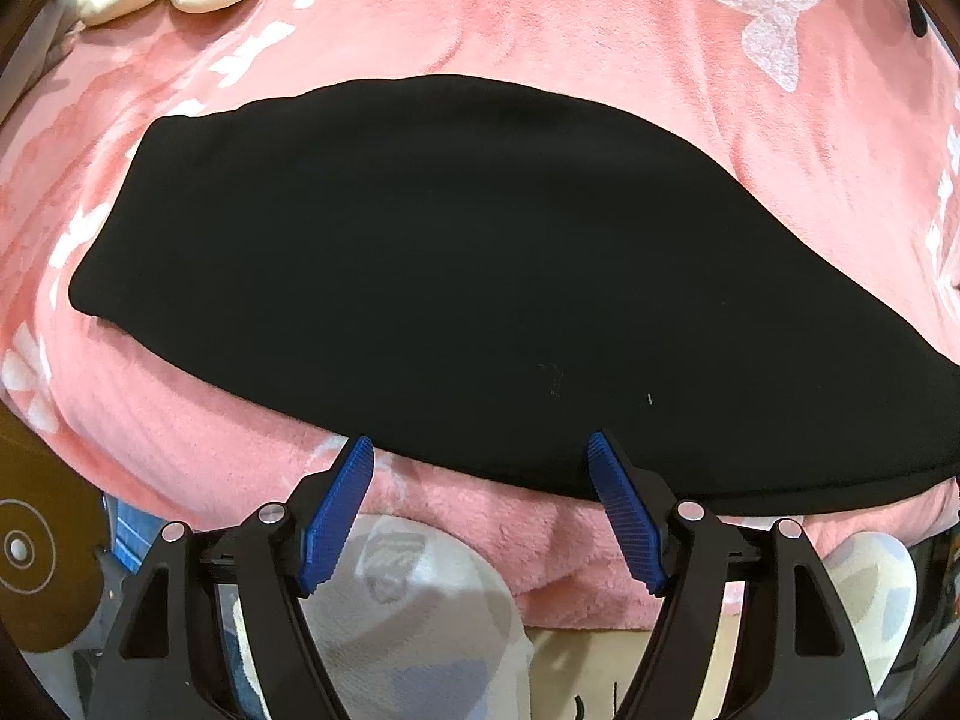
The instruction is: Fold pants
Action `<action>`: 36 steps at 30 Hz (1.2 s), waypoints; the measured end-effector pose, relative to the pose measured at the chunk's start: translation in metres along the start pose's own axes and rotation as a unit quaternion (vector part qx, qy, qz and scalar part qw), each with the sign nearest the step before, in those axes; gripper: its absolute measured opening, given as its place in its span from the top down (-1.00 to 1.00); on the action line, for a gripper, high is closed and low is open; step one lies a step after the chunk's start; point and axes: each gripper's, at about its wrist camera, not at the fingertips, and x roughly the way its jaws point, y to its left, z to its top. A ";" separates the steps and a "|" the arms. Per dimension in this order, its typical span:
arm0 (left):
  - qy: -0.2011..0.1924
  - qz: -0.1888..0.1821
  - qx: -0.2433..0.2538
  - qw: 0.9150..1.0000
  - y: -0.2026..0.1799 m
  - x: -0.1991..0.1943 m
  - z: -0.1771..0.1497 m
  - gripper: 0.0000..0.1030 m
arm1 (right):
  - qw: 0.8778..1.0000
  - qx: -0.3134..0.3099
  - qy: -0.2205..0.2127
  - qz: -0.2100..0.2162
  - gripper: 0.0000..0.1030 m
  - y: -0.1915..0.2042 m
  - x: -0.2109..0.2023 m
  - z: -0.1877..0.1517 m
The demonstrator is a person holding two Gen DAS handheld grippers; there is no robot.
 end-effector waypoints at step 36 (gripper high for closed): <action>-0.010 -0.054 -0.077 0.995 0.076 -0.017 0.001 -0.41 | 0.795 -0.550 0.174 0.188 0.74 0.336 -0.029 -0.352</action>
